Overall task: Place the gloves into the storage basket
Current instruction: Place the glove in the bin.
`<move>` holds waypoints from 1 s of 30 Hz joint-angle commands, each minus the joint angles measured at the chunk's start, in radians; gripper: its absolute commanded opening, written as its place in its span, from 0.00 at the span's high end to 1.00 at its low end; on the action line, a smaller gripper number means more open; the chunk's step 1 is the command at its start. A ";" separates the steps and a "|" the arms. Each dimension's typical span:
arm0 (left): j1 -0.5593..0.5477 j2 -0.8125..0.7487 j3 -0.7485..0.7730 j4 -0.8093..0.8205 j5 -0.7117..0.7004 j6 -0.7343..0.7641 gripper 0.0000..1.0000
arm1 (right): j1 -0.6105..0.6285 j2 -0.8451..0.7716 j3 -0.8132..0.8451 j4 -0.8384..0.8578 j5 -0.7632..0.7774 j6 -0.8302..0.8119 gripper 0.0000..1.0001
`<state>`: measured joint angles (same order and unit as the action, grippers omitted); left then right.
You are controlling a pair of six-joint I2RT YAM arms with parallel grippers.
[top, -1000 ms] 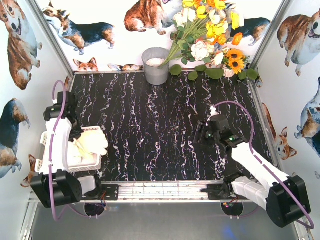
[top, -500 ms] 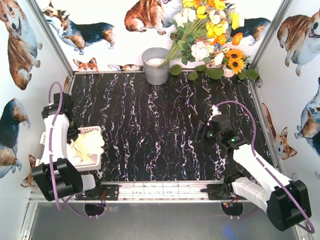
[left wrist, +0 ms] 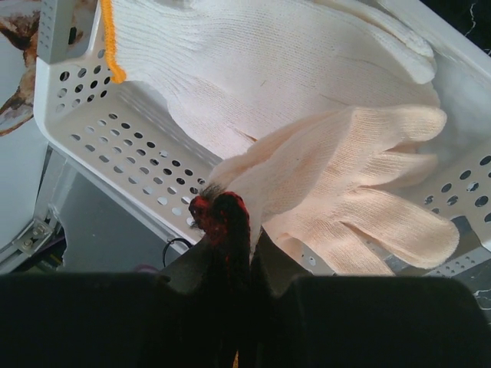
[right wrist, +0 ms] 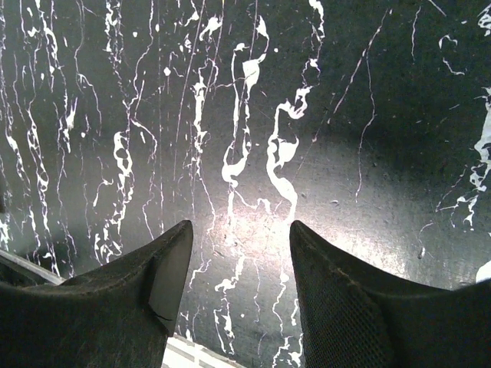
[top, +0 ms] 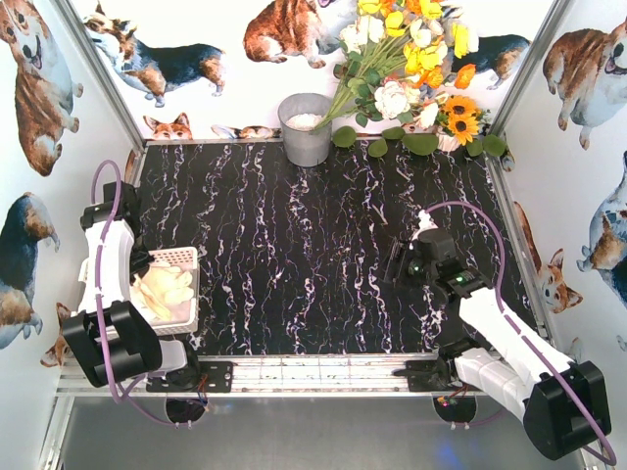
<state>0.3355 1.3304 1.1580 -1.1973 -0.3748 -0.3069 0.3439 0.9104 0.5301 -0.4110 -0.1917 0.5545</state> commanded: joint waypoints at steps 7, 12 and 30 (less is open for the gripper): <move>0.031 0.002 0.058 -0.016 -0.075 -0.022 1.00 | -0.011 -0.027 0.002 0.021 0.009 -0.010 0.44; 0.040 0.012 0.062 -0.019 -0.104 -0.033 1.00 | -0.013 -0.035 0.001 0.018 0.008 -0.010 0.44; 0.075 0.046 0.033 0.020 -0.153 -0.050 1.00 | -0.028 -0.067 0.023 -0.024 -0.002 -0.032 0.43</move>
<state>0.3851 1.3582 1.1931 -1.2041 -0.4950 -0.3473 0.3244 0.8646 0.5270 -0.4309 -0.1898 0.5495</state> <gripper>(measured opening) 0.072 0.569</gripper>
